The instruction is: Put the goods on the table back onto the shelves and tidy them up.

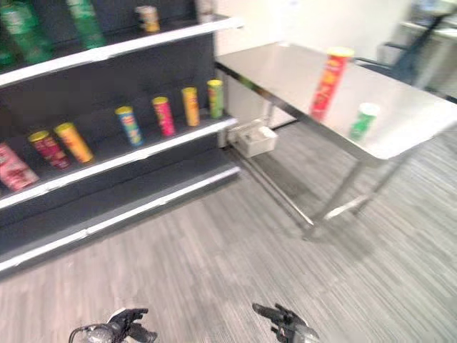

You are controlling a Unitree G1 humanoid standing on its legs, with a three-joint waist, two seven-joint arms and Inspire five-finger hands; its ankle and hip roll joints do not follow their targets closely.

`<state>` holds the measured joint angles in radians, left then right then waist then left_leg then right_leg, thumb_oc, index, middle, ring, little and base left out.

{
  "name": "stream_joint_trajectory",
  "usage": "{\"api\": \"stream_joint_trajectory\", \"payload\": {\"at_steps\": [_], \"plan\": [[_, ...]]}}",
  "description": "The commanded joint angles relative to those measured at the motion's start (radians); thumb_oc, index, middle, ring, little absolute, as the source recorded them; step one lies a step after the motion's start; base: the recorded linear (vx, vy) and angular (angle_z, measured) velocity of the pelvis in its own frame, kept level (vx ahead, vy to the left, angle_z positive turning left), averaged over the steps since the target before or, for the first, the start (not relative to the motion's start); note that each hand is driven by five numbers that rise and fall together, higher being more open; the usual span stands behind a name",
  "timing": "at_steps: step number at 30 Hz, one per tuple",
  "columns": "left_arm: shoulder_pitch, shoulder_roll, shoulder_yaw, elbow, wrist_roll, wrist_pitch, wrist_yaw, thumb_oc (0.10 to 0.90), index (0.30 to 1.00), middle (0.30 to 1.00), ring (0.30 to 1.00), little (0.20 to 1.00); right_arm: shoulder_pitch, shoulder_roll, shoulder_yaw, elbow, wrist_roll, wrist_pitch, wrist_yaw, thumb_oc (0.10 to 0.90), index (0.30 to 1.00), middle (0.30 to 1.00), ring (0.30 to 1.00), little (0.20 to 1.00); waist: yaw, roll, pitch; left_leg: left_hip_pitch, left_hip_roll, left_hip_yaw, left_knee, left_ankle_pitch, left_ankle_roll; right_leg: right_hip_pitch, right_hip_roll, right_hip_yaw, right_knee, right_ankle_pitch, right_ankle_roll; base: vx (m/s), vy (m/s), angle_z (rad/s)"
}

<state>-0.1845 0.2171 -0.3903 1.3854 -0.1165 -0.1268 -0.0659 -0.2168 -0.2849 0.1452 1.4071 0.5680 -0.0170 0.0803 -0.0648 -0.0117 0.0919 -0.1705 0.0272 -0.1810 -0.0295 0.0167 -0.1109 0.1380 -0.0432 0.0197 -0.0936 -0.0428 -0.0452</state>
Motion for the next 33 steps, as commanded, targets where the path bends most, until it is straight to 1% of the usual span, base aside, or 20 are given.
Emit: {"api": "stream_joint_trajectory", "payload": {"at_steps": [1, 2, 3, 8, 11, 12, 13, 14, 15, 16, 17, 18, 19, 21, 22, 24, 25, 29, 31, 33], "plan": [[-0.014, -0.03, -0.011, 0.073, -0.025, -0.014, 0.024, 0.8, 0.9, 0.9, 0.9, 0.9, 0.049, -0.006, -0.014, 0.05, -0.042, -0.012, -0.014, 0.8, 0.9, 0.9, 0.9, 0.9, 0.041, 0.024, 0.035, -0.02, -0.003, -0.072, -0.007, 0.084, 0.025, -0.001, 0.055, 0.079, 0.027, -0.003, 0.074, 0.35, 0.149, -1.48], [0.008, -0.022, 0.028, 0.094, -0.058, -0.011, 0.016, 0.8, 0.9, 0.9, 0.9, 0.9, 0.061, -0.003, -0.028, 0.059, -0.042, -0.005, 0.005, 0.8, 0.9, 0.9, 0.9, 0.9, 0.034, 0.037, 0.034, -0.016, 0.048, -0.038, -0.042, 0.101, 0.02, 0.012, 0.058, 0.126, 0.037, -0.025, 0.086, 0.5, 0.281, -1.2], [0.023, -0.015, 0.042, 0.097, -0.057, -0.012, 0.015, 0.8, 0.9, 0.9, 0.9, 0.9, 0.072, -0.004, -0.039, 0.063, -0.045, -0.004, 0.008, 0.8, 0.9, 0.9, 0.9, 0.9, 0.036, 0.046, 0.025, 0.007, 0.057, -0.025, -0.03, 0.114, 0.018, 0.027, 0.054, 0.154, 0.032, -0.036, 0.09, 0.54, 0.387, -1.71], [0.04, -0.012, 0.011, 0.089, 0.036, -0.02, 0.013, 0.8, 0.9, 0.9, 0.9, 0.9, 0.113, -0.001, -0.089, 0.096, -0.024, 0.009, 0.032, 0.8, 0.9, 0.9, 0.9, 0.9, 0.028, 0.042, -0.015, 0.051, 0.027, 0.055, -0.003, 0.1, 0.038, 0.035, -0.025, 0.201, 0.098, -0.052, 0.13, 0.35, 0.275, -1.24], [0.022, 0.013, -0.023, 0.05, 0.098, -0.034, 0.029, 0.8, 0.9, 0.9, 0.9, 0.9, 0.111, 0.021, -0.081, 0.073, -0.013, 0.001, 0.042, 0.8, 0.9, 0.9, 0.9, 0.9, 0.02, 0.047, -0.014, 0.123, -0.013, 0.139, -0.023, 0.058, 0.088, -0.057, -0.049, 0.199, 0.3, -0.037, 0.171, 0.34, 0.274, -0.46], [0.022, 0.013, -0.023, 0.049, 0.098, -0.034, 0.029, 0.8, 0.9, 0.9, 0.9, 0.9, 0.111, 0.021, -0.081, 0.073, -0.013, 0.001, 0.041, 0.8, 0.9, 0.9, 0.9, 0.9, 0.021, 0.046, -0.014, 0.123, -0.013, 0.141, -0.023, 0.058, 0.088, -0.059, -0.049, 0.201, 0.305, -0.039, 0.171, 0.15, 0.198, -0.82], [0.009, 0.021, -0.018, 0.028, 0.076, -0.039, 0.037, 0.8, 0.9, 0.9, 0.9, 0.9, 0.115, 0.032, -0.077, 0.04, -0.003, -0.006, 0.045, 0.8, 0.9, 0.9, 0.9, 0.9, 0.016, 0.055, 0.007, 0.167, -0.027, 0.182, -0.038, 0.043, 0.108, -0.139, -0.071, 0.133, 0.428, 0.046, 0.182, 0.11, 0.138, -0.71], [0.009, 0.021, -0.018, 0.027, 0.076, -0.039, 0.037, 0.8, 0.9, 0.9, 0.9, 0.9, 0.115, 0.032, -0.077, 0.039, -0.003, -0.006, 0.044, 0.8, 0.9, 0.9, 0.9, 0.9, 0.017, 0.054, 0.008, 0.168, -0.027, 0.183, -0.038, 0.043, 0.109, -0.14, -0.071, 0.134, 0.432, 0.044, 0.182, 0.27, 0.321, -0.74], [-0.041, 0.065, -0.017, 0.032, 0.078, -0.025, 0.028, 0.8, 0.9, 0.9, 0.9, 0.9, 0.14, 0.04, -0.069, 0.017, -0.032, 0.004, 0.051, 0.8, 0.9, 0.9, 0.9, 0.9, -0.011, 0.069, 0.005, 0.212, -0.031, 0.239, -0.058, 0.022, 0.12, -0.191, -0.127, 0.014, 0.542, 0.065, 0.167, 0.16, 0.183, -0.49], [-0.041, 0.065, -0.017, 0.032, 0.078, -0.025, 0.028, 0.8, 0.9, 0.9, 0.9, 0.9, 0.14, 0.04, -0.069, 0.017, -0.032, 0.004, 0.051, 0.8, 0.9, 0.9, 0.9, 0.9, -0.011, 0.069, 0.004, 0.212, -0.03, 0.24, -0.058, 0.022, 0.12, -0.191, -0.127, 0.014, 0.542, 0.065, 0.167, 0.29, 0.303, -0.59], [0.004, 0.014, -0.016, 0.032, 0.096, -0.026, 0.04, 0.8, 0.9, 0.9, 0.9, 0.9, 0.154, 0.05, -0.079, 0.012, -0.028, -0.012, 0.042, 0.8, 0.9, 0.9, 0.9, 0.9, 0.004, 0.069, -0.001, 0.231, -0.037, 0.272, -0.058, -0.004, 0.132, -0.205, -0.182, -0.141, 0.588, 0.055, 0.143, 0.13, 0.118, -0.39], [0.005, 0.013, -0.016, 0.033, 0.096, -0.027, 0.04, 0.8, 0.9, 0.9, 0.9, 0.9, 0.155, 0.049, -0.079, 0.011, -0.028, -0.012, 0.042, 0.8, 0.9, 0.9, 0.9, 0.9, 0.002, 0.069, -0.002, 0.231, -0.038, 0.27, -0.058, -0.004, 0.132, -0.204, -0.184, -0.143, 0.588, 0.054, 0.143, 0.2, 0.138, -0.54], [0.015, 0.0, -0.014, 0.039, 0.094, -0.026, 0.04, 0.8, 0.9, 0.9, 0.9, 0.9, 0.159, 0.054, -0.085, 0.006, -0.017, -0.02, 0.035, 0.8, 0.9, 0.9, 0.9, 0.9, 0.002, 0.065, -0.005, 0.235, -0.036, 0.29, -0.058, -0.017, 0.13, -0.212, -0.185, -0.192, 0.575, 0.033, 0.139, 0.12, 0.013, -0.42], [0.02, -0.024, -0.015, 0.039, 0.056, -0.031, 0.04, 0.8, 0.9, 0.9, 0.9, 0.9, 0.156, 0.049, -0.083, 0.004, -0.005, -0.034, 0.02, 0.8, 0.9, 0.9, 0.9, 0.9, -0.012, 0.064, 0.002, 0.257, -0.026, 0.32, -0.058, -0.053, 0.117, -0.301, -0.108, -0.244, 0.483, -0.014, 0.131, 0.22, -0.035, -0.68], [0.019, -0.024, -0.015, 0.039, 0.056, -0.031, 0.04, 0.8, 0.9, 0.9, 0.9, 0.9, 0.155, 0.049, -0.083, 0.004, -0.005, -0.034, 0.02, 0.8, 0.9, 0.9, 0.9, 0.9, -0.012, 0.066, 0.0, 0.253, -0.024, 0.321, -0.058, -0.051, 0.116, -0.302, -0.105, -0.245, 0.477, -0.009, 0.13, 0.23, -0.056, -0.68], [0.017, -0.042, -0.027, 0.036, 0.06, -0.034, 0.041, 0.8, 0.9, 0.9, 0.9, 0.9, 0.155, 0.052, -0.075, -0.012, 0.0, -0.04, 0.012, 0.8, 0.9, 0.9, 0.9, 0.9, -0.031, 0.056, 0.013, 0.292, -0.037, 0.33, -0.058, -0.091, 0.112, -0.338, -0.092, -0.28, 0.327, 0.042, 0.151, 0.29, -0.065, -0.44], [0.014, -0.064, -0.045, 0.047, 0.09, -0.031, 0.038, 0.8, 0.9, 0.9, 0.9, 0.9, 0.154, 0.064, -0.063, -0.015, 0.006, -0.038, 0.012, 0.8, 0.9, 0.9, 0.9, 0.9, -0.049, 0.036, 0.018, 0.325, -0.051, 0.343, -0.058, -0.122, 0.104, -0.371, -0.101, -0.314, 0.18, 0.108, 0.176, 0.32, -0.077, -0.31], [0.023, -0.097, -0.092, 0.054, 0.138, -0.03, 0.017, 0.8, 0.9, 0.9, 0.9, 0.9, 0.157, 0.067, -0.078, 0.015, 0.04, -0.017, 0.03, 0.8, 0.9, 0.9, 0.9, 0.9, -0.076, 0.035, 0.035, 0.408, -0.051, 0.319, -0.058, -0.183, 0.093, -0.401, -0.095, -0.252, 0.057, 0.188, 0.21, 0.44, -0.092, -0.01], [0.023, -0.1, -0.107, 0.048, 0.148, -0.033, 0.011, 0.8, 0.9, 0.9, 0.9, 0.9, 0.159, 0.062, -0.086, 0.025, 0.05, -0.012, 0.034, 0.8, 0.9, 0.9, 0.9, 0.9, -0.076, 0.036, 0.036, 0.429, -0.05, 0.309, -0.058, -0.198, 0.093, -0.388, -0.094, -0.237, 0.054, 0.19, 0.208, 0.33, -0.088, 0.51], [0.024, -0.102, -0.125, 0.061, 0.167, -0.025, -0.004, 0.8, 0.9, 0.9, 0.9, 0.9, 0.148, 0.036, -0.12, 0.11, 0.077, 0.023, 0.06, 0.8, 0.9, 0.9, 0.9, 0.9, -0.068, 0.047, 0.019, 0.479, -0.021, 0.281, -0.058, -0.212, 0.084, -0.371, -0.068, -0.213, 0.126, 0.169, 0.181, 0.54, -0.203, 0.67]]}}
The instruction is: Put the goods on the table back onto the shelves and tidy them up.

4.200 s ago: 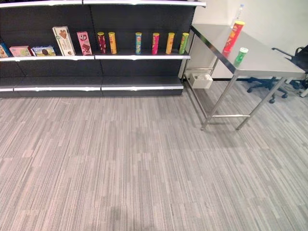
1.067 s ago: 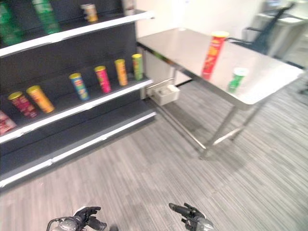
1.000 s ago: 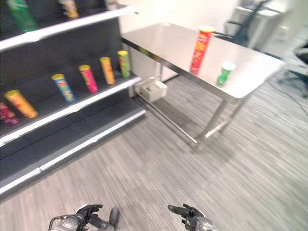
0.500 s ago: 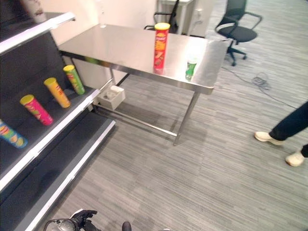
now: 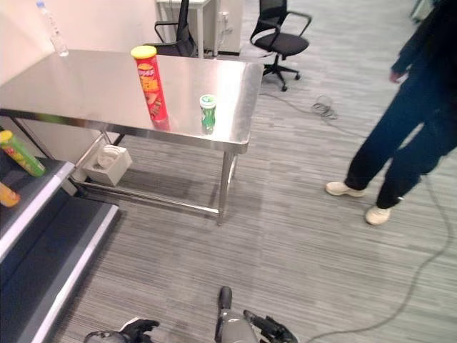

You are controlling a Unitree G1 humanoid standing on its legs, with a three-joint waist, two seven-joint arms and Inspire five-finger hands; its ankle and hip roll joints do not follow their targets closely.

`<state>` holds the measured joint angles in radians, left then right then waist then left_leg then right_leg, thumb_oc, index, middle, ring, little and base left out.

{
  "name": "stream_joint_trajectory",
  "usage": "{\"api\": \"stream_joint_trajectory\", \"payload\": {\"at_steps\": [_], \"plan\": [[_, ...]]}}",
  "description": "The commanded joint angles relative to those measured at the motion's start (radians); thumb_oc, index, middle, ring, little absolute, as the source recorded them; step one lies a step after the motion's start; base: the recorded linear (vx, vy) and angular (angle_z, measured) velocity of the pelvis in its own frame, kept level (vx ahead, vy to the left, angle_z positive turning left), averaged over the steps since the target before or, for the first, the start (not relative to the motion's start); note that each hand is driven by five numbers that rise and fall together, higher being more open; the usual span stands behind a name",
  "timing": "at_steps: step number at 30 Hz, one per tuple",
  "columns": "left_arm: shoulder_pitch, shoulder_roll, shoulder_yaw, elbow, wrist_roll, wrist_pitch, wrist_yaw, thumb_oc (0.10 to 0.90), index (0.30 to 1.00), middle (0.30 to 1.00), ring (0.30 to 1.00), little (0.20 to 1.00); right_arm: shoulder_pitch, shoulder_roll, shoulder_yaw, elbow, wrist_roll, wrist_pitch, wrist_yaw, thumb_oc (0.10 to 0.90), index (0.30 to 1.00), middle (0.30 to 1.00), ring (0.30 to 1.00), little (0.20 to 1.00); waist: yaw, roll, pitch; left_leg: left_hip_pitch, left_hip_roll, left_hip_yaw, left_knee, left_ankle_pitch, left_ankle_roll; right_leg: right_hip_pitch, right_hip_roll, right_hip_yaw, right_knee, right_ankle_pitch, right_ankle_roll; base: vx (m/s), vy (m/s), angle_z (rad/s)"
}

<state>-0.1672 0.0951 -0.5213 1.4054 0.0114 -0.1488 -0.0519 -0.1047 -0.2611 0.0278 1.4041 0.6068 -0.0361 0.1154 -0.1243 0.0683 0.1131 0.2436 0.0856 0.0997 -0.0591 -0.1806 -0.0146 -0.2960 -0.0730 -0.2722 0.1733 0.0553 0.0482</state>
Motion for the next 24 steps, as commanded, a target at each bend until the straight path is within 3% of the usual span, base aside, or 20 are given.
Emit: {"api": "stream_joint_trajectory", "payload": {"at_steps": [1, 2, 4, 5, 6, 7, 9, 10, 12, 13, 15, 16, 18, 24], "plan": [[-0.001, 0.028, 0.014, 0.039, 0.023, 0.0, -0.024, 0.8, 0.9, 0.9, 0.9, 0.9, 0.029, -0.004, 0.006, 0.149, 0.022, 0.047, 0.027, 0.8, 0.9, 0.9, 0.9, 0.9, 0.004, -0.022, -0.01, 0.042, -0.044, -0.005, 0.077, 0.035, -0.037, 0.1, -0.01, 0.064, -0.124, 0.046, 0.063, 0.35, -0.171, 0.39], [-0.001, 0.029, 0.014, 0.039, 0.023, 0.0, -0.024, 0.8, 0.9, 0.9, 0.9, 0.9, 0.029, -0.003, 0.006, 0.149, 0.022, 0.047, 0.027, 0.8, 0.9, 0.9, 0.9, 0.9, 0.002, -0.025, -0.012, 0.038, -0.047, -0.007, 0.078, 0.038, -0.036, 0.098, -0.014, 0.063, -0.126, 0.049, 0.063, 0.33, -0.198, 0.6], [-0.01, 0.037, 0.023, 0.036, 0.009, 0.001, -0.022, 0.8, 0.9, 0.9, 0.9, 0.9, 0.026, -0.011, 0.019, 0.149, 0.01, 0.042, 0.035, 0.8, 0.9, 0.9, 0.9, 0.9, 0.018, -0.032, -0.021, -0.03, -0.032, -0.023, 0.253, 0.144, -0.079, 0.171, 0.01, 0.041, -0.164, 0.03, 0.033, 0.29, -0.241, 0.31], [-0.02, 0.048, 0.035, 0.016, -0.029, -0.002, -0.012, 0.8, 0.9, 0.9, 0.9, 0.9, 0.022, -0.018, 0.036, 0.13, -0.002, 0.034, 0.032, 0.8, 0.9, 0.9, 0.9, 0.9, 0.041, -0.058, -0.012, -0.114, -0.028, -0.047, 0.448, 0.253, -0.109, 0.238, 0.017, 0.047, -0.194, 0.008, 0.004, 0.27, -0.245, 0.11], [-0.021, 0.049, 0.035, 0.015, -0.029, -0.001, -0.012, 0.8, 0.9, 0.9, 0.9, 0.9, 0.022, -0.017, 0.035, 0.13, -0.002, 0.035, 0.032, 0.8, 0.9, 0.9, 0.9, 0.9, 0.039, -0.058, -0.013, -0.119, -0.027, -0.05, 0.455, 0.251, -0.11, 0.238, 0.018, 0.044, -0.195, 0.008, 0.003, 0.26, -0.249, 0.16], [-0.033, 0.055, 0.042, -0.002, -0.053, -0.001, -0.001, 0.8, 0.9, 0.9, 0.9, 0.9, 0.013, -0.019, 0.043, 0.122, -0.013, 0.03, 0.023, 0.8, 0.9, 0.9, 0.9, 0.9, 0.052, -0.078, 0.002, -0.17, -0.019, -0.044, 0.539, 0.269, -0.112, 0.268, 0.011, 0.046, -0.203, -0.009, -0.01, 0.16, -0.139, -0.04], [-0.057, 0.049, 0.035, -0.034, -0.077, -0.006, 0.017, 0.8, 0.9, 0.9, 0.9, 0.9, -0.007, -0.022, 0.065, 0.108, -0.039, 0.023, 0.002, 0.8, 0.9, 0.9, 0.9, 0.9, 0.077, -0.104, 0.021, -0.245, 0.014, 0.014, 0.595, 0.239, -0.09, 0.311, -0.004, 0.047, -0.205, -0.032, -0.021, 0.28, -0.13, -0.18], [-0.06, 0.038, 0.022, -0.039, -0.07, -0.012, 0.026, 0.8, 0.9, 0.9, 0.9, 0.9, -0.014, -0.019, 0.099, 0.088, -0.066, 0.018, -0.001, 0.8, 0.9, 0.9, 0.9, 0.9, 0.099, -0.113, 0.02, -0.287, 0.026, 0.041, 0.495, 0.189, -0.067, 0.34, -0.01, 0.053, -0.214, -0.046, -0.015, 0.33, -0.017, 0.0], [-0.056, 0.036, 0.02, -0.036, -0.07, -0.019, 0.029, 0.8, 0.9, 0.9, 0.9, 0.9, -0.015, -0.019, 0.119, 0.067, -0.078, 0.012, 0.003, 0.8, 0.9, 0.9, 0.9, 0.9, 0.11, -0.116, 0.018, -0.285, 0.031, 0.047, 0.412, 0.181, -0.067, 0.351, -0.016, 0.057, -0.219, -0.052, -0.005, 0.25, 0.042, -0.05], [-0.048, 0.031, 0.02, -0.028, -0.069, -0.02, 0.027, 0.8, 0.9, 0.9, 0.9, 0.9, -0.016, -0.015, 0.147, 0.037, -0.101, 0.008, 0.007, 0.8, 0.9, 0.9, 0.9, 0.9, 0.122, -0.111, 0.009, -0.282, 0.063, 0.05, 0.243, 0.199, -0.079, 0.369, -0.024, 0.062, -0.231, -0.06, 0.007, 0.14, 0.053, -0.23], [-0.048, 0.031, 0.02, -0.028, -0.069, -0.02, 0.027, 0.8, 0.9, 0.9, 0.9, 0.9, -0.016, -0.015, 0.147, 0.037, -0.101, 0.008, 0.007, 0.8, 0.9, 0.9, 0.9, 0.9, 0.123, -0.112, 0.01, -0.278, 0.063, 0.051, 0.241, 0.2, -0.079, 0.371, -0.024, 0.062, -0.231, -0.06, 0.007, 0.12, 0.058, -0.43], [-0.037, 0.031, 0.021, -0.015, -0.054, -0.022, 0.027, 0.8, 0.9, 0.9, 0.9, 0.9, -0.012, -0.009, 0.164, 0.025, -0.126, 0.004, 0.013, 0.8, 0.9, 0.9, 0.9, 0.9, 0.128, -0.101, 0.001, -0.275, 0.092, 0.034, 0.129, 0.244, -0.097, 0.392, -0.023, 0.066, -0.242, -0.072, 0.015, 0.18, 0.1, -0.51], [-0.023, 0.038, 0.029, -0.005, -0.043, -0.024, 0.029, 0.8, 0.9, 0.9, 0.9, 0.9, -0.004, -0.009, 0.162, 0.026, -0.15, 0.0, 0.011, 0.8, 0.9, 0.9, 0.9, 0.9, 0.135, -0.083, -0.007, -0.274, 0.13, -0.017, 0.04, 0.303, -0.116, 0.419, -0.03, 0.084, -0.248, -0.086, 0.027, 0.27, 0.198, -0.45], [-0.01, 0.033, 0.023, -0.001, -0.034, -0.031, 0.028, 0.8, 0.9, 0.9, 0.9, 0.9, 0.015, -0.017, 0.149, 0.048, -0.193, 0.001, 0.011, 0.8, 0.9, 0.9, 0.9, 0.9, 0.13, -0.042, -0.016, -0.263, 0.188, -0.119, -0.018, 0.346, -0.155, 0.442, -0.057, 0.143, -0.252, -0.104, 0.053, 0.15, 0.241, -0.38]]}}
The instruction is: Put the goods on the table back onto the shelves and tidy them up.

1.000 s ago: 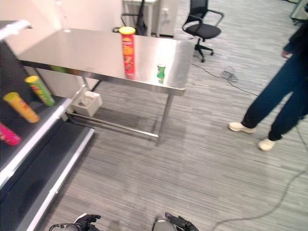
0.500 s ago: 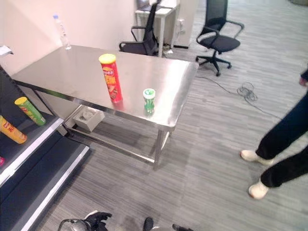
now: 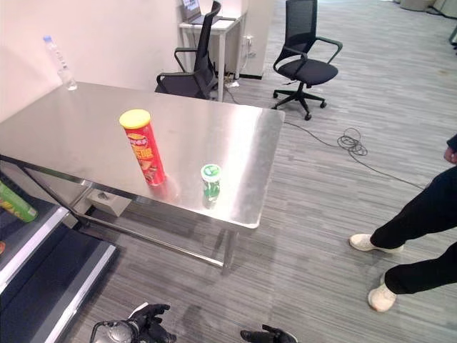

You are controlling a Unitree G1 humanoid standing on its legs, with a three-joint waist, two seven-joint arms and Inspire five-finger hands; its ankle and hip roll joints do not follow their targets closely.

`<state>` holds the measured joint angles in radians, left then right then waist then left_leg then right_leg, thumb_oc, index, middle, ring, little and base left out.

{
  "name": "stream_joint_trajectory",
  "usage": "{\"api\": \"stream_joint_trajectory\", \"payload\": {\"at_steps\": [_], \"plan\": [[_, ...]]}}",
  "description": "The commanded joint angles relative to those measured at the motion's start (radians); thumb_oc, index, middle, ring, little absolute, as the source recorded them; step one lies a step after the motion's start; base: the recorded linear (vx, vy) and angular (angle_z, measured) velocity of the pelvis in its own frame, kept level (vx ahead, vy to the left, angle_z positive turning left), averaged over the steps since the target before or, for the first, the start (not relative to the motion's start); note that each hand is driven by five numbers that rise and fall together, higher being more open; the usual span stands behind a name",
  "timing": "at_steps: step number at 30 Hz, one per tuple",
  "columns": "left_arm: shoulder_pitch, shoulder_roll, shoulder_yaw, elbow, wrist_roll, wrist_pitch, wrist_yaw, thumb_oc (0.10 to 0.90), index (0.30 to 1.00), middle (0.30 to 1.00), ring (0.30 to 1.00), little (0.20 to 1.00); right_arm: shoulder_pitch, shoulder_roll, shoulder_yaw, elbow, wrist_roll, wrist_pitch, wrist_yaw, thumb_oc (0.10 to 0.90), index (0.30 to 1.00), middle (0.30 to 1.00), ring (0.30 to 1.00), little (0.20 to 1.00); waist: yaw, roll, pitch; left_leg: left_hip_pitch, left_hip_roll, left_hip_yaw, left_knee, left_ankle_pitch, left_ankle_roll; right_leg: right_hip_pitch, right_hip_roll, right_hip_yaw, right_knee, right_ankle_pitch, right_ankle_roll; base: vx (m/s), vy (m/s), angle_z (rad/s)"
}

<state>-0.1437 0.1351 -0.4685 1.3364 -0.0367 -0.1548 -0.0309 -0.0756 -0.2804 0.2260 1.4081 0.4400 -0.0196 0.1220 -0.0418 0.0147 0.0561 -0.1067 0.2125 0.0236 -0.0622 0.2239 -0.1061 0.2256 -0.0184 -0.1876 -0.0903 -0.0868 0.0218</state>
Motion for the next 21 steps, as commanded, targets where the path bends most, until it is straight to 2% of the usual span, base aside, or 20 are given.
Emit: {"api": "stream_joint_trajectory", "payload": {"at_steps": [1, 4, 5, 6, 7, 8, 11, 12, 13, 14, 15, 16, 17, 18, 19, 20, 21], "plan": [[-0.03, -0.012, -0.046, 0.065, 0.036, -0.025, 0.004, 0.8, 0.9, 0.9, 0.9, 0.9, -0.02, -0.01, -0.059, 0.052, -0.043, -0.012, 0.005, 0.8, 0.9, 0.9, 0.9, 0.9, 0.034, 0.031, 0.034, 0.102, 0.071, -0.058, -0.009, -0.077, -0.07, -0.083, -0.132, 0.082, 0.012, 0.037, 0.097, 0.09, 0.383, -0.56], [-0.042, -0.021, -0.084, 0.052, 0.068, -0.023, -0.01, 0.8, 0.9, 0.9, 0.9, 0.9, -0.016, -0.025, -0.096, 0.062, -0.036, -0.005, 0.003, 0.8, 0.9, 0.9, 0.9, 0.9, 0.005, 0.051, 0.026, 0.101, 0.056, -0.002, 0.022, -0.116, -0.07, -0.083, -0.189, 0.086, 0.017, 0.058, 0.128, 0.08, 0.425, -0.11], [-0.041, -0.022, -0.084, 0.052, 0.068, -0.023, -0.01, 0.8, 0.9, 0.9, 0.9, 0.9, -0.015, -0.025, -0.096, 0.062, -0.036, -0.005, 0.003, 0.8, 0.9, 0.9, 0.9, 0.9, 0.007, 0.051, 0.026, 0.102, 0.055, 0.0, 0.022, -0.117, -0.069, -0.082, -0.19, 0.088, 0.016, 0.058, 0.129, 0.12, 0.466, 0.0], [-0.046, -0.021, -0.096, 0.055, 0.086, -0.023, -0.017, 0.8, 0.9, 0.9, 0.9, 0.9, -0.002, -0.019, -0.122, 0.072, -0.012, 0.003, 0.009, 0.8, 0.9, 0.9, 0.9, 0.9, -0.005, 0.049, 0.01, 0.13, 0.01, 0.027, -0.009, -0.147, -0.055, -0.098, -0.239, 0.095, 0.019, 0.093, 0.154, 0.08, 0.323, 0.18], [-0.045, -0.021, -0.097, 0.055, 0.087, -0.023, -0.017, 0.8, 0.9, 0.9, 0.9, 0.9, -0.002, -0.019, -0.122, 0.072, -0.012, 0.003, 0.009, 0.8, 0.9, 0.9, 0.9, 0.9, -0.003, 0.046, 0.009, 0.131, 0.007, 0.03, -0.009, -0.148, -0.054, -0.098, -0.242, 0.098, 0.019, 0.094, 0.156, 0.16, 0.619, 0.06], [-0.052, -0.012, -0.091, 0.062, 0.089, -0.028, -0.024, 0.8, 0.9, 0.9, 0.9, 0.9, 0.022, -0.006, -0.157, 0.087, 0.016, 0.009, 0.017, 0.8, 0.9, 0.9, 0.9, 0.9, -0.012, 0.03, -0.005, 0.142, -0.053, 0.051, -0.025, -0.182, -0.031, -0.114, -0.301, 0.099, 0.021, 0.135, 0.182, 0.09, 0.39, 0.03], [-0.054, 0.003, -0.082, 0.068, 0.088, -0.027, -0.028, 0.8, 0.9, 0.9, 0.9, 0.9, 0.04, 0.001, -0.176, 0.095, 0.028, 0.014, 0.02, 0.8, 0.9, 0.9, 0.9, 0.9, -0.016, 0.01, -0.004, 0.145, -0.102, 0.064, -0.025, -0.212, 0.0, -0.146, -0.343, 0.113, 0.039, 0.168, 0.194, 0.04, 0.313, -0.18], [-0.058, 0.013, -0.079, 0.069, 0.097, -0.03, -0.025, 0.8, 0.9, 0.9, 0.9, 0.9, 0.052, 0.007, -0.189, 0.1, 0.041, 0.017, 0.02, 0.8, 0.9, 0.9, 0.9, 0.9, -0.022, -0.006, 0.003, 0.145, -0.149, 0.074, -0.025, -0.237, 0.025, -0.177, -0.381, 0.125, 0.044, 0.216, 0.207, 0.0, 0.332, -0.3], [-0.058, 0.013, -0.079, 0.069, 0.097, -0.03, -0.025, 0.8, 0.9, 0.9, 0.9, 0.9, 0.052, 0.007, -0.189, 0.1, 0.041, 0.017, 0.02, 0.8, 0.9, 0.9, 0.9, 0.9, -0.02, -0.007, 0.002, 0.144, -0.151, 0.076, -0.025, -0.237, 0.026, -0.179, -0.383, 0.127, 0.044, 0.217, 0.208, -0.05, 0.388, -0.3], [-0.058, 0.015, -0.085, 0.071, 0.106, -0.034, -0.029, 0.8, 0.9, 0.9, 0.9, 0.9, 0.056, 0.0, -0.213, 0.117, 0.055, 0.016, 0.01, 0.8, 0.9, 0.9, 0.9, 0.9, -0.026, -0.022, 0.018, 0.149, -0.183, 0.098, -0.025, -0.256, 0.044, -0.223, -0.413, 0.121, 0.052, 0.294, 0.213, -0.09, 0.252, -0.11], [-0.056, 0.02, -0.081, 0.07, 0.106, -0.032, -0.031, 0.8, 0.9, 0.9, 0.9, 0.9, 0.055, -0.003, -0.22, 0.117, 0.057, 0.016, 0.005, 0.8, 0.9, 0.9, 0.9, 0.9, -0.021, -0.021, 0.03, 0.148, -0.185, 0.118, -0.025, -0.258, 0.053, -0.254, -0.42, 0.083, 0.065, 0.311, 0.206, -0.15, 0.295, -0.3], [-0.055, 0.023, -0.078, 0.066, 0.103, -0.03, -0.03, 0.8, 0.9, 0.9, 0.9, 0.9, 0.053, -0.004, -0.221, 0.117, 0.058, 0.017, 0.002, 0.8, 0.9, 0.9, 0.9, 0.9, -0.013, -0.011, 0.036, 0.141, -0.177, 0.14, -0.025, -0.256, 0.055, -0.28, -0.419, 0.02, 0.088, 0.295, 0.194, -0.18, 0.193, -0.41], [-0.057, 0.027, -0.081, 0.06, 0.106, -0.026, -0.034, 0.8, 0.9, 0.9, 0.9, 0.9, 0.049, -0.007, -0.221, 0.117, 0.064, 0.016, 0.002, 0.8, 0.9, 0.9, 0.9, 0.9, -0.007, 0.001, 0.049, 0.136, -0.166, 0.161, -0.025, -0.251, 0.059, -0.282, -0.402, -0.045, 0.129, 0.253, 0.175, -0.14, 0.13, -0.52], [-0.058, 0.027, -0.081, 0.06, 0.106, -0.026, -0.034, 0.8, 0.9, 0.9, 0.9, 0.9, 0.048, -0.008, -0.221, 0.117, 0.064, 0.016, 0.002, 0.8, 0.9, 0.9, 0.9, 0.9, -0.009, 0.001, 0.048, 0.132, -0.166, 0.16, -0.025, -0.248, 0.059, -0.285, -0.402, -0.047, 0.128, 0.255, 0.173, -0.12, 0.148, -0.4], [-0.057, 0.033, -0.086, 0.058, 0.109, -0.025, -0.035, 0.8, 0.9, 0.9, 0.9, 0.9, 0.051, -0.013, -0.227, 0.118, 0.078, 0.014, 0.004, 0.8, 0.9, 0.9, 0.9, 0.9, -0.015, 0.005, 0.057, 0.129, -0.164, 0.162, -0.025, -0.242, 0.065, -0.283, -0.358, -0.054, 0.188, 0.201, 0.152, -0.1, 0.178, -0.41], [-0.051, 0.05, -0.084, 0.063, 0.114, -0.02, -0.042, 0.8, 0.9, 0.9, 0.9, 0.9, 0.084, -0.028, -0.256, 0.125, 0.126, 0.009, 0.011, 0.8, 0.9, 0.9, 0.9, 0.9, -0.031, 0.009, 0.074, 0.124, -0.163, 0.163, -0.025, -0.22, 0.082, -0.286, -0.214, 0.028, 0.324, 0.072, 0.122, -0.1, 0.22, -0.17], [-0.044, 0.058, -0.074, 0.07, 0.111, -0.017, -0.044, 0.8, 0.9, 0.9, 0.9, 0.9, 0.105, -0.042, -0.283, 0.137, 0.162, 0.005, 0.013, 0.8, 0.9, 0.9, 0.9, 0.9, -0.034, 0.01, 0.074, 0.121, -0.165, 0.167, -0.025, -0.211, 0.088, -0.284, -0.145, 0.05, 0.391, 0.022, 0.111, -0.07, 0.151, 0.02]]}}
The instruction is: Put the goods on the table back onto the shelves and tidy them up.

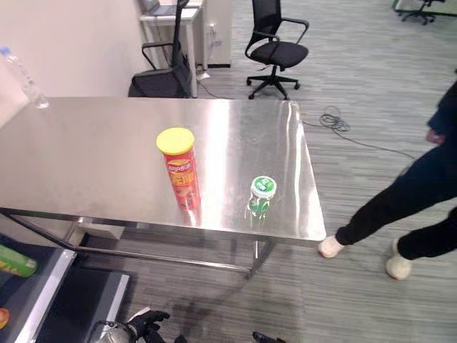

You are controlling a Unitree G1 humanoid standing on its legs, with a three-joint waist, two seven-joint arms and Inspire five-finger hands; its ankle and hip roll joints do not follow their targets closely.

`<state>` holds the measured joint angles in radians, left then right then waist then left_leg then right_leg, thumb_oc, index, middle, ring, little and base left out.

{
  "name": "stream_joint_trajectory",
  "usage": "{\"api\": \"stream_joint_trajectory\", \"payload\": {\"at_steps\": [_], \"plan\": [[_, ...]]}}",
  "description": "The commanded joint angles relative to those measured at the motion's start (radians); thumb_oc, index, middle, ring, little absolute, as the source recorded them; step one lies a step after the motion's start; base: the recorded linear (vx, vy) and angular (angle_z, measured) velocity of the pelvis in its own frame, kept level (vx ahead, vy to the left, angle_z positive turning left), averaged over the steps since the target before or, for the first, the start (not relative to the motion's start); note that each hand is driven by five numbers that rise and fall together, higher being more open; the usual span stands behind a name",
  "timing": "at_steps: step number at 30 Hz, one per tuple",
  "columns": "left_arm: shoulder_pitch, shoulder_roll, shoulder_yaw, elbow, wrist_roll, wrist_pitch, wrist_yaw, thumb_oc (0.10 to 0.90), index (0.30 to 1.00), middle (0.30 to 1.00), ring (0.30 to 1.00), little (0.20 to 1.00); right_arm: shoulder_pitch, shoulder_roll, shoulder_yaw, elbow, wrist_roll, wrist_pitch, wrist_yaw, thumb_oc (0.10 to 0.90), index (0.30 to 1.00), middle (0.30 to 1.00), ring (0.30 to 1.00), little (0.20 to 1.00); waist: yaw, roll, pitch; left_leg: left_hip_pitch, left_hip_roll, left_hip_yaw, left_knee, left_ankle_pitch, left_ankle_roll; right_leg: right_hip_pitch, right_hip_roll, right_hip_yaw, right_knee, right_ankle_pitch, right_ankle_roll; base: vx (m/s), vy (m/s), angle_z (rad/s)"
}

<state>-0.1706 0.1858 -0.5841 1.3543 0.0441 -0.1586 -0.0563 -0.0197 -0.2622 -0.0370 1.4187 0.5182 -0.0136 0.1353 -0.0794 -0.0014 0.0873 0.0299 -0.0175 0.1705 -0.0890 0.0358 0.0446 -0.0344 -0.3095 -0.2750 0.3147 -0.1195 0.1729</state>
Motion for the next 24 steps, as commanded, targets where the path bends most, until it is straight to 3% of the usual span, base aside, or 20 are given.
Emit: {"api": "stream_joint_trajectory", "payload": {"at_steps": [1, 2, 3, 4, 5, 7, 9, 12, 19, 20, 21, 22, 23, 24], "plan": [[-0.017, 0.006, 0.042, 0.052, 0.03, -0.013, -0.019, 0.8, 0.9, 0.9, 0.9, 0.9, 0.049, -0.06, -0.02, 0.127, 0.084, -0.001, 0.0, 0.8, 0.9, 0.9, 0.9, 0.9, 0.006, 0.027, 0.04, -0.019, 0.066, 0.023, 0.002, -0.022, -0.064, -0.03, 0.148, 0.14, -0.012, 0.056, -0.042, -0.04, 0.061, 0.22], [-0.009, 0.018, 0.064, 0.065, 0.017, -0.012, -0.022, 0.8, 0.9, 0.9, 0.9, 0.9, 0.066, -0.086, -0.059, 0.149, 0.121, -0.007, -0.008, 0.8, 0.9, 0.9, 0.9, 0.9, 0.006, 0.023, 0.041, -0.02, 0.065, 0.036, 0.002, -0.015, -0.064, -0.025, 0.21, 0.126, 0.045, 0.006, -0.056, -0.03, 0.017, 0.1], [-0.01, 0.017, 0.064, 0.065, 0.017, -0.012, -0.022, 0.8, 0.9, 0.9, 0.9, 0.9, 0.066, -0.086, -0.06, 0.149, 0.121, -0.007, -0.007, 0.8, 0.9, 0.9, 0.9, 0.9, 0.009, 0.025, 0.038, -0.023, 0.067, 0.039, 0.002, -0.013, -0.065, -0.031, 0.212, 0.128, 0.046, 0.009, -0.058, -0.02, -0.071, -0.07], [-0.005, 0.032, 0.083, 0.074, 0.023, -0.015, -0.019, 0.8, 0.9, 0.9, 0.9, 0.9, 0.094, -0.098, -0.09, 0.171, 0.133, -0.015, -0.02, 0.8, 0.9, 0.9, 0.9, 0.9, 0.029, -0.006, 0.026, -0.026, 0.051, 0.042, 0.002, -0.011, -0.072, 0.037, 0.216, 0.08, -0.05, -0.039, -0.101, -0.01, -0.096, -0.22], [-0.006, 0.032, 0.083, 0.074, 0.023, -0.015, -0.019, 0.8, 0.9, 0.9, 0.9, 0.9, 0.094, -0.098, -0.091, 0.171, 0.133, -0.015, -0.02, 0.8, 0.9, 0.9, 0.9, 0.9, 0.029, -0.003, 0.025, -0.03, 0.054, 0.042, 0.002, -0.008, -0.073, 0.037, 0.219, 0.079, -0.057, -0.032, -0.102, 0.0, -0.175, -0.25], [-0.007, 0.035, 0.111, 0.069, 0.001, -0.018, -0.009, 0.8, 0.9, 0.9, 0.9, 0.9, 0.096, -0.112, -0.112, 0.204, 0.166, -0.007, -0.018, 0.8, 0.9, 0.9, 0.9, 0.9, 0.038, -0.028, 0.015, -0.055, 0.047, 0.038, 0.002, 0.004, -0.08, 0.073, 0.251, 0.142, -0.198, -0.002, -0.095, -0.06, -0.174, -0.19], [-0.014, 0.032, 0.072, 0.037, 0.031, -0.029, -0.012, 0.8, 0.9, 0.9, 0.9, 0.9, 0.062, -0.142, -0.105, 0.219, 0.162, -0.007, -0.03, 0.8, 0.9, 0.9, 0.9, 0.9, 0.06, -0.033, 0.012, -0.092, 0.061, 0.048, 0.002, 0.025, -0.091, 0.095, 0.256, 0.151, -0.325, 0.049, -0.087, -0.15, -0.155, -0.28], [-0.002, 0.029, 0.065, 0.032, 0.037, -0.033, -0.021, 0.8, 0.9, 0.9, 0.9, 0.9, 0.071, -0.166, -0.132, 0.215, 0.185, -0.007, -0.029, 0.8, 0.9, 0.9, 0.9, 0.9, 0.059, -0.031, 0.01, -0.099, 0.07, 0.043, 0.002, 0.031, -0.096, 0.117, 0.266, 0.15, -0.374, 0.063, -0.085, -0.08, -0.081, -0.19], [0.045, 0.043, 0.26, 0.108, -0.07, -0.005, -0.007, 0.8, 0.9, 0.9, 0.9, 0.9, 0.136, -0.231, -0.228, 0.152, 0.173, -0.038, -0.044, 0.8, 0.9, 0.9, 0.9, 0.9, 0.035, -0.038, 0.005, -0.092, 0.104, 0.057, 0.002, 0.056, -0.111, 0.14, 0.28, 0.162, -0.402, 0.074, -0.086, -0.06, -0.067, 0.03], [0.056, 0.048, 0.275, 0.105, -0.068, -0.008, -0.003, 0.8, 0.9, 0.9, 0.9, 0.9, 0.155, -0.259, -0.234, 0.084, 0.138, -0.063, -0.062, 0.8, 0.9, 0.9, 0.9, 0.9, 0.025, -0.039, 0.003, -0.09, 0.107, 0.063, 0.002, 0.057, -0.112, 0.138, 0.282, 0.168, -0.402, 0.076, -0.086, -0.05, -0.019, -0.07], [0.086, 0.048, 0.313, 0.1, -0.043, -0.014, 0.007, 0.8, 0.9, 0.9, 0.9, 0.9, 0.243, -0.306, -0.269, -0.237, 0.033, -0.119, -0.102, 0.8, 0.9, 0.9, 0.9, 0.9, -0.002, -0.043, 0.003, -0.077, 0.116, 0.09, 0.002, 0.055, -0.114, 0.138, 0.281, 0.192, -0.402, 0.077, -0.081, -0.06, -0.021, -0.19], [0.087, 0.048, 0.312, 0.1, -0.043, -0.014, 0.007, 0.8, 0.9, 0.9, 0.9, 0.9, 0.247, -0.305, -0.272, -0.242, 0.031, -0.116, -0.104, 0.8, 0.9, 0.9, 0.9, 0.9, 0.0, -0.042, 0.0, -0.08, 0.117, 0.091, 0.002, 0.057, -0.114, 0.135, 0.283, 0.193, -0.402, 0.079, -0.082, -0.05, -0.004, -0.5], [0.118, 0.042, 0.355, 0.083, -0.015, -0.023, 0.007, 0.8, 0.9, 0.9, 0.9, 0.9, 0.377, -0.323, -0.355, -0.66, -0.086, -0.155, -0.12, 0.8, 0.9, 0.9, 0.9, 0.9, -0.031, -0.044, -0.002, -0.067, 0.123, 0.116, 0.002, 0.052, -0.116, 0.132, 0.28, 0.214, -0.401, 0.082, -0.077, -0.03, 0.009, -0.61], [0.129, 0.037, 0.367, 0.075, -0.003, -0.026, 0.01, 0.8, 0.9, 0.9, 0.9, 0.9, 0.421, -0.328, -0.395, -0.802, -0.119, -0.172, -0.114, 0.8, 0.9, 0.9, 0.9, 0.9, -0.044, -0.043, -0.004, -0.061, 0.127, 0.126, 0.002, 0.051, -0.117, 0.13, 0.279, 0.223, -0.4, 0.082, -0.076, -0.05, 0.012, -0.7]]}}
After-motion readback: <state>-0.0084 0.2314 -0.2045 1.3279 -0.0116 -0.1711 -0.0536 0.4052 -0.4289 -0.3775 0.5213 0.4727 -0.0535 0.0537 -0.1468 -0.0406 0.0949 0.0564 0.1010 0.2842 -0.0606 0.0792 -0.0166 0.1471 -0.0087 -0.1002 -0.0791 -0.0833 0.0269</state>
